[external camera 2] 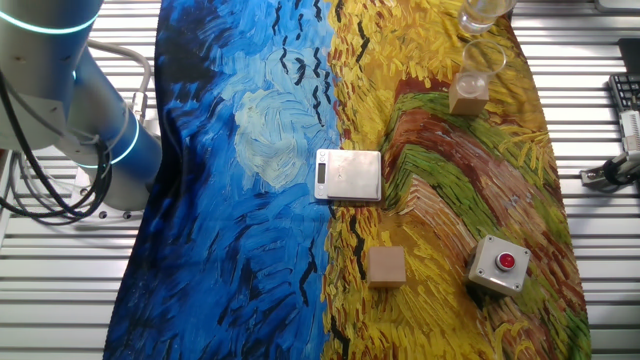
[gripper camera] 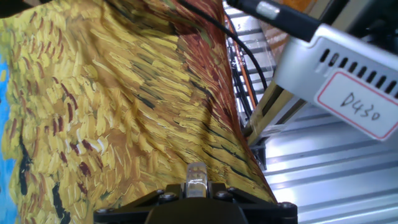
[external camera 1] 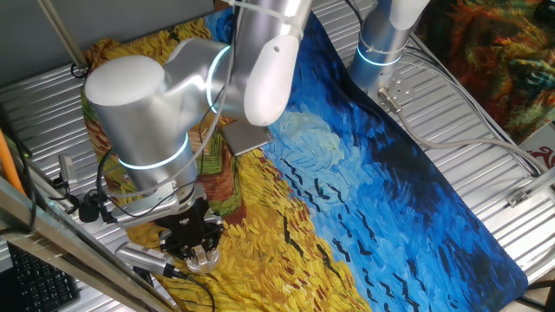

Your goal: Pour the water from one cup into another empty cup

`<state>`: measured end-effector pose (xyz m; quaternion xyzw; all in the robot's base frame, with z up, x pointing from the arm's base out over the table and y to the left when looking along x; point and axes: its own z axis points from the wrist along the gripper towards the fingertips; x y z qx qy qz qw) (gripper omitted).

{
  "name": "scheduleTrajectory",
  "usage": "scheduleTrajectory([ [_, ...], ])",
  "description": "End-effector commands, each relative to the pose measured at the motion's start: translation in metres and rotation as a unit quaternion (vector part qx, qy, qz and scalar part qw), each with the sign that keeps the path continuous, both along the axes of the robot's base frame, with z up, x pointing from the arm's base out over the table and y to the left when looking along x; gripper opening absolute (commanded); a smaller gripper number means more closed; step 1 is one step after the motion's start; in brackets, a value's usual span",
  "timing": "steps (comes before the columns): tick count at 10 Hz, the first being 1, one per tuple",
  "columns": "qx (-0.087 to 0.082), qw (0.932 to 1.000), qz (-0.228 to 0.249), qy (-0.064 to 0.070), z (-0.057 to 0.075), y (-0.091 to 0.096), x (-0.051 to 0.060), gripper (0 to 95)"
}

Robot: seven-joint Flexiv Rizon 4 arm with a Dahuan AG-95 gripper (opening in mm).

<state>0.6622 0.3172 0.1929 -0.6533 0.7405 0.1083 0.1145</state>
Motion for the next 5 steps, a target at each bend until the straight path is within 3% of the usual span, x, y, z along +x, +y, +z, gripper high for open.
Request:
scheduleTrajectory([
  [1, 0.002, 0.9999, 0.014, -0.001, 0.0001, 0.0002, 0.0006, 0.0],
  [5, 0.010, 0.9997, 0.022, -0.005, 0.0001, 0.0004, 0.0006, 0.0],
])
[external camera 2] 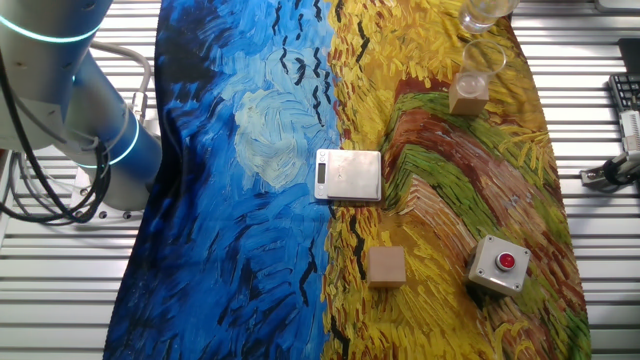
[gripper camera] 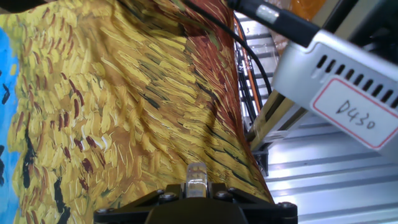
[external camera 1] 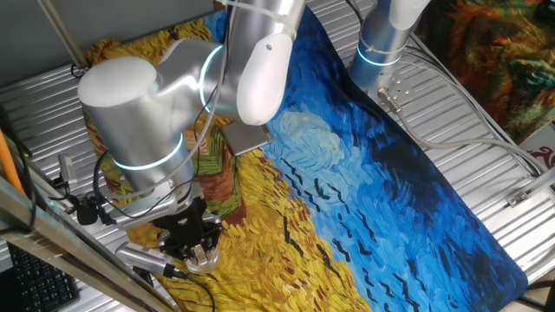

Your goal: Pour the water from one cup into another empty cup

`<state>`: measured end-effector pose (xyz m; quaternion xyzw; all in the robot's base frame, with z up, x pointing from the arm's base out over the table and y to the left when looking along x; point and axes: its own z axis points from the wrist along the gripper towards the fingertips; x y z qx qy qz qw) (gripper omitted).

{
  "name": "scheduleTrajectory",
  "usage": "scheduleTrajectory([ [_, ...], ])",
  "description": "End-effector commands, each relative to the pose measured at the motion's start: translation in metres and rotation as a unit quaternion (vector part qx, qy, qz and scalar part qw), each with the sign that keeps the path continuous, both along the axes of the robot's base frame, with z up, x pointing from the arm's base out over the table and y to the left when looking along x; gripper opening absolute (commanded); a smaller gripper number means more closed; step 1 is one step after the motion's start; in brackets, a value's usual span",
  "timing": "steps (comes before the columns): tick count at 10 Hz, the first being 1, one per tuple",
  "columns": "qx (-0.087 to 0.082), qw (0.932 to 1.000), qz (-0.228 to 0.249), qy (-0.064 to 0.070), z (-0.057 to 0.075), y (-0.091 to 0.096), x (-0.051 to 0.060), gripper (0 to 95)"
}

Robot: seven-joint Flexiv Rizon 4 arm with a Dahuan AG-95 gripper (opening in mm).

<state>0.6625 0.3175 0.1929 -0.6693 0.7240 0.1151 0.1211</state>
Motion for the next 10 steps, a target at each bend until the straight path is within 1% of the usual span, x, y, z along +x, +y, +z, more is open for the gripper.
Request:
scheduleTrajectory([
  [1, 0.004, 1.0000, 0.000, -0.002, 0.0001, 0.0001, 0.0003, 0.0],
  [6, 0.008, 1.0000, 0.002, -0.001, 0.0000, -0.0001, 0.0003, 0.0],
  [10, 0.017, 0.9999, 0.001, -0.002, -0.0015, -0.0038, -0.0011, 0.0],
])
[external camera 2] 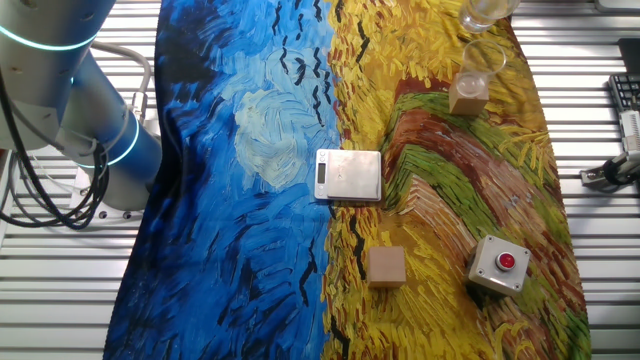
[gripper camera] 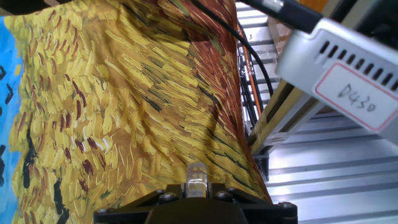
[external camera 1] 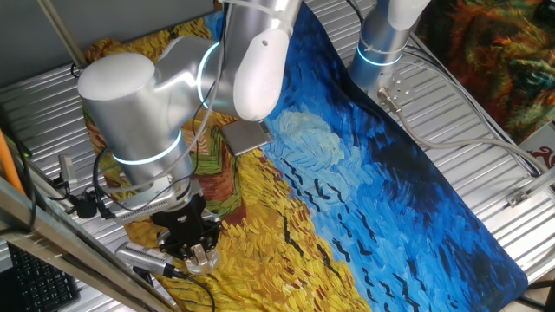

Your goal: Pour the water from one cup into another empty cup

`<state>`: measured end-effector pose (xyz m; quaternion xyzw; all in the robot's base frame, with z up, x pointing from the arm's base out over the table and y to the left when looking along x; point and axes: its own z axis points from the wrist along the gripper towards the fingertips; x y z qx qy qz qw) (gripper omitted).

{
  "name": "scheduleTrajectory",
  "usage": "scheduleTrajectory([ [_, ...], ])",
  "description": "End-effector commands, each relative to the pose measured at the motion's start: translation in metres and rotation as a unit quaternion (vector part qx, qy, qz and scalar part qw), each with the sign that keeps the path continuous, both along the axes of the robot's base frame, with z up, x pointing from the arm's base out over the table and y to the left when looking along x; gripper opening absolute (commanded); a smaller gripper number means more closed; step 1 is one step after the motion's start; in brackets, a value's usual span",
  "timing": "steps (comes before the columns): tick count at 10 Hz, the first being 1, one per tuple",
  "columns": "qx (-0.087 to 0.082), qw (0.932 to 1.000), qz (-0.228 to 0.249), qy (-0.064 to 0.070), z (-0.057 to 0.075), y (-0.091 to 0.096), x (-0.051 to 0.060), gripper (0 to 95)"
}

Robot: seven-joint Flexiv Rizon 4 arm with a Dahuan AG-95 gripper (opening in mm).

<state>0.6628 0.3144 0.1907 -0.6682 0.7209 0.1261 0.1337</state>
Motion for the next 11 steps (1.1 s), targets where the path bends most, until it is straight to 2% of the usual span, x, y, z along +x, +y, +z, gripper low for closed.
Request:
scheduleTrajectory([
  [1, 0.000, 1.0000, 0.000, 0.000, 0.0006, -0.0007, -0.0014, 0.0],
  [11, 0.010, 0.9999, 0.002, 0.004, 0.0016, -0.0088, -0.0043, 0.0],
])
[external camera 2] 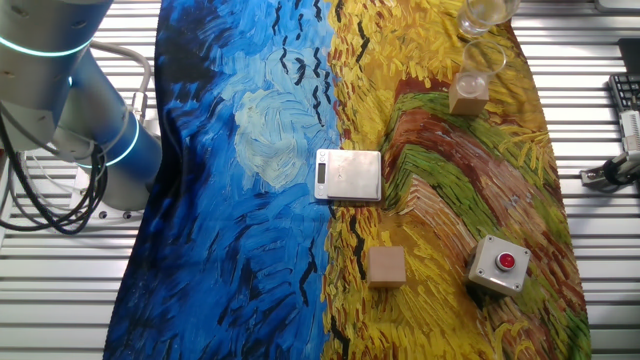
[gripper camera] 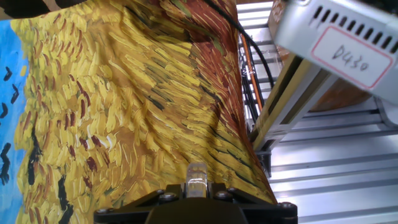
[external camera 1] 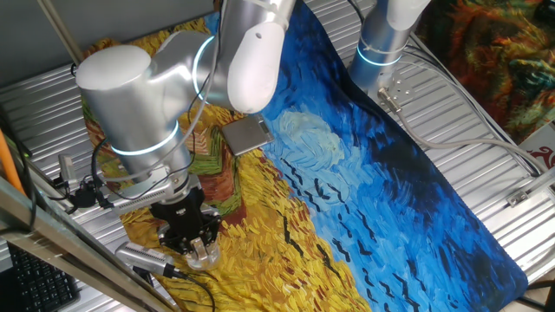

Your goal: Pour the water from one cup into another empty cup

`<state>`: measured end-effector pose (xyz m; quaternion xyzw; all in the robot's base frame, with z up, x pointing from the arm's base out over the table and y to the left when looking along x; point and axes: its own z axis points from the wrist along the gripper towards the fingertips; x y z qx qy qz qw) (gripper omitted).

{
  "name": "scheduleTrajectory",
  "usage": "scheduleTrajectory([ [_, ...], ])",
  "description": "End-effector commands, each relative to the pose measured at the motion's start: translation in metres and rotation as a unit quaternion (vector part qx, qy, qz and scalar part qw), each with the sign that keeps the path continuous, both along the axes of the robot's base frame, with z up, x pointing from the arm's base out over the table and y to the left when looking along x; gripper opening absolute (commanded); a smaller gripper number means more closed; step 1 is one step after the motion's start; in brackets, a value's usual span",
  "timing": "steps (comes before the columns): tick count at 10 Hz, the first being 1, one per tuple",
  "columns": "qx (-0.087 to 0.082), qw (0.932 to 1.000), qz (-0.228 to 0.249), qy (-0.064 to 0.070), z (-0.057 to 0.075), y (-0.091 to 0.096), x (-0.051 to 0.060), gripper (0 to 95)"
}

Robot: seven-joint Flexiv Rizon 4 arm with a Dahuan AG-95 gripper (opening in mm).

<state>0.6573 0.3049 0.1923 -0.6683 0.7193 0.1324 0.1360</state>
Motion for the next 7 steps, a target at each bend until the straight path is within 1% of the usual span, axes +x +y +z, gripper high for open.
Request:
scheduleTrajectory([
  [1, 0.005, 1.0000, 0.002, 0.001, 0.0001, 0.0003, 0.0010, 0.0],
  [7, 0.025, 0.9997, 0.005, -0.001, 0.0004, -0.0023, 0.0001, 0.0],
])
